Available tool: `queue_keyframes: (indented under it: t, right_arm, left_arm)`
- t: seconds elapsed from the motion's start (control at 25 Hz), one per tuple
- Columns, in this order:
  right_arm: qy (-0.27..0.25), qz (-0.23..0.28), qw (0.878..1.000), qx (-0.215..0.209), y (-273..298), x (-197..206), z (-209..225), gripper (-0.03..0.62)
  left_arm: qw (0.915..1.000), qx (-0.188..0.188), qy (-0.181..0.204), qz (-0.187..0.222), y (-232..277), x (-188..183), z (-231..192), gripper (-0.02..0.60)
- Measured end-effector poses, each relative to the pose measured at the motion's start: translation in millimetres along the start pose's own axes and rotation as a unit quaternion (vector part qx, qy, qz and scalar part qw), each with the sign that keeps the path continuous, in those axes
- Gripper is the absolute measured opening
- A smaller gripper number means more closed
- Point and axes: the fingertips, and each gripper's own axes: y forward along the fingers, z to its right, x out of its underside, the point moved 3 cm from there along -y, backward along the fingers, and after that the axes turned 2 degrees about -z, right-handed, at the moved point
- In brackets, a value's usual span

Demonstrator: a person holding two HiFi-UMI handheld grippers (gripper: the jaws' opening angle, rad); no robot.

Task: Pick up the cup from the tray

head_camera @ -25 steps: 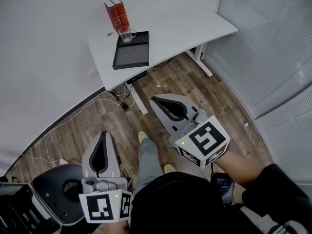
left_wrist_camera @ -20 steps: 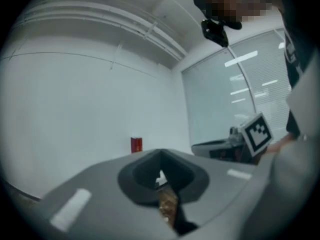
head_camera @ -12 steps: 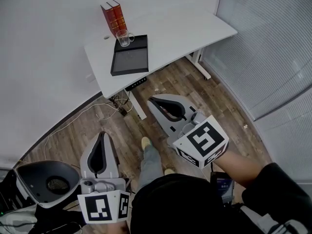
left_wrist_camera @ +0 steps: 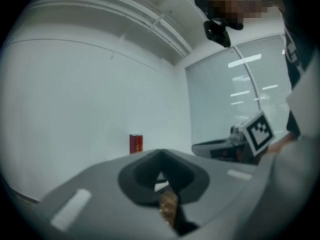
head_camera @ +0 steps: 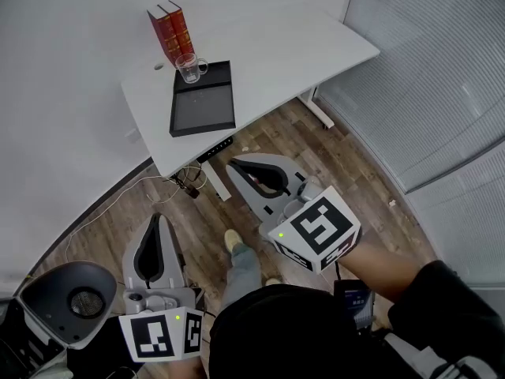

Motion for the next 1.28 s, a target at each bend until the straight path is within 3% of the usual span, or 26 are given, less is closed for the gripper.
queue_keyframes:
  t: [0.68,1.28]
  right_arm:
    - [-0.01,-0.023,1.0,0.006,84,-19,32,0.014]
    - [-0.007,-0.043,0.999,0.018,164,-23,62,0.014]
  left_arm:
    - [0.9996,0.0,-0.027,-0.012,73,-5,-71,-0.002]
    - [0.9988,0.021,-0.041,-0.018,144,-5,-129,-0.002]
